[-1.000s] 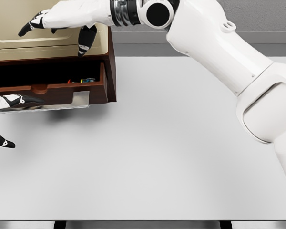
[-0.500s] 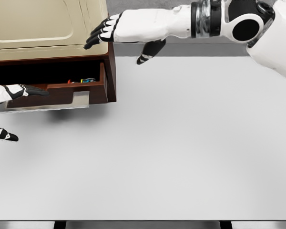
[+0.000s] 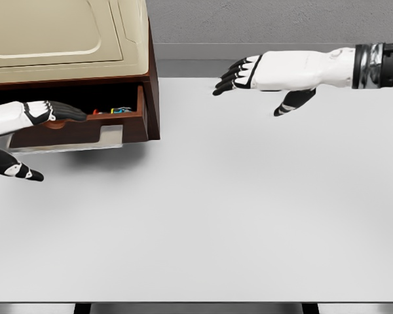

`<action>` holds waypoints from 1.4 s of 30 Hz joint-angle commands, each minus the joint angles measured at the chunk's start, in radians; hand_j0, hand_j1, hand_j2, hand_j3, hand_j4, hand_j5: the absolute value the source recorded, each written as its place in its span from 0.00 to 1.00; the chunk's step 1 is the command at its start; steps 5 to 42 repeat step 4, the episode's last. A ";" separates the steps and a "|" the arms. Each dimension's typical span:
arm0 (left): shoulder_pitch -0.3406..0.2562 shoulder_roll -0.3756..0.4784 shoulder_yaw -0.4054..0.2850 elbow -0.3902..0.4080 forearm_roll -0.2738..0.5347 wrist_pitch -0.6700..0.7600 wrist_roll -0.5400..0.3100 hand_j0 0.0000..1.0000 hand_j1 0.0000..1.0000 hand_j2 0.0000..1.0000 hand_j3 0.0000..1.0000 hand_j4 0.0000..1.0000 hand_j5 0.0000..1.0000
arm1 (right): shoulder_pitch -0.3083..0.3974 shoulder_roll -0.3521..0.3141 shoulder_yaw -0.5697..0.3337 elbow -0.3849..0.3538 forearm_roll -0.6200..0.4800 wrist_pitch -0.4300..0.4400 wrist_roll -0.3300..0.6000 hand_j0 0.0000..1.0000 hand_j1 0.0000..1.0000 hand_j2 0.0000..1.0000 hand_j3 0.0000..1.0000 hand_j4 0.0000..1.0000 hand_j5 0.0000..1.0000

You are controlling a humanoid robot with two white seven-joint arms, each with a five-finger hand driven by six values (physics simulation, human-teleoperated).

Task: Open the cabinet drawer with left arm, and place a switch into the drawer with right arm

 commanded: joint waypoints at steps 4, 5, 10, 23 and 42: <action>-0.002 -0.070 -0.001 0.000 -0.015 0.002 -0.005 1.00 1.00 1.00 1.00 1.00 1.00 | 0.015 -0.025 0.002 -0.005 -0.005 0.003 -0.009 1.00 1.00 1.00 1.00 1.00 1.00; -0.002 -0.070 -0.001 0.000 -0.015 0.002 -0.005 1.00 1.00 1.00 1.00 1.00 1.00 | 0.015 -0.025 0.002 -0.005 -0.005 0.003 -0.009 1.00 1.00 1.00 1.00 1.00 1.00; -0.002 -0.070 -0.001 0.000 -0.015 0.002 -0.005 1.00 1.00 1.00 1.00 1.00 1.00 | 0.015 -0.025 0.002 -0.005 -0.005 0.003 -0.009 1.00 1.00 1.00 1.00 1.00 1.00; -0.002 -0.070 -0.001 0.000 -0.015 0.002 -0.005 1.00 1.00 1.00 1.00 1.00 1.00 | 0.015 -0.025 0.002 -0.005 -0.005 0.003 -0.009 1.00 1.00 1.00 1.00 1.00 1.00; -0.002 -0.070 -0.001 0.000 -0.015 0.002 -0.005 1.00 1.00 1.00 1.00 1.00 1.00 | 0.015 -0.025 0.002 -0.005 -0.005 0.003 -0.009 1.00 1.00 1.00 1.00 1.00 1.00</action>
